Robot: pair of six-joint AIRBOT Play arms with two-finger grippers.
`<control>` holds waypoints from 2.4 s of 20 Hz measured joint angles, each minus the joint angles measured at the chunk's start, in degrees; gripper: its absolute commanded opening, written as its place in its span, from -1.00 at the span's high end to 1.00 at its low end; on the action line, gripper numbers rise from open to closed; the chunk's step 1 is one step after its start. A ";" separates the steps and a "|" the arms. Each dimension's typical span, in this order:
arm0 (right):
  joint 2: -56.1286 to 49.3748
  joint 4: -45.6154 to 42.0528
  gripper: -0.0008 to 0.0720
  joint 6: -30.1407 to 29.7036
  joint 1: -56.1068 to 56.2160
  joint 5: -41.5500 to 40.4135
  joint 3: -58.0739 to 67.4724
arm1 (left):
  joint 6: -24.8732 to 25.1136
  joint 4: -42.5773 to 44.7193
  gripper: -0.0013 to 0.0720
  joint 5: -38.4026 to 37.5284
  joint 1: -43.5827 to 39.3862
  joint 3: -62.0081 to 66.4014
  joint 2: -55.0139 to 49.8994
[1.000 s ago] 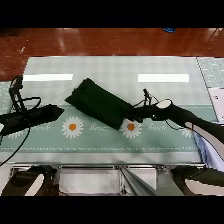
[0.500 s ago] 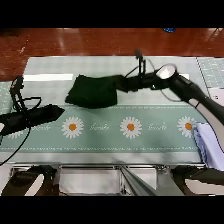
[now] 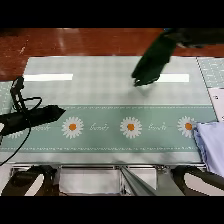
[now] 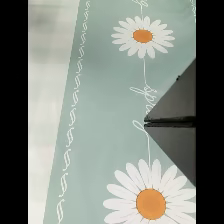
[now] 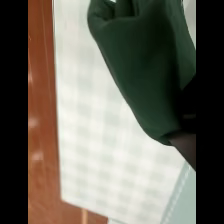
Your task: Fold the shirts.
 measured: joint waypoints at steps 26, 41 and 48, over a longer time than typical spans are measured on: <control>29.38 -48.59 0.10 7.50 -61.13 33.22 -33.97 | 5.86 -1.42 0.90 4.02 0.00 0.00 0.00; 7.30 -23.50 0.92 1.11 -1.51 2.43 -13.77 | 10.03 4.76 0.91 -3.91 -10.32 42.82 -26.71; -1.25 -44.96 0.92 12.92 14.32 3.28 -21.81 | -2.47 23.12 0.91 -9.44 -12.50 34.86 -32.74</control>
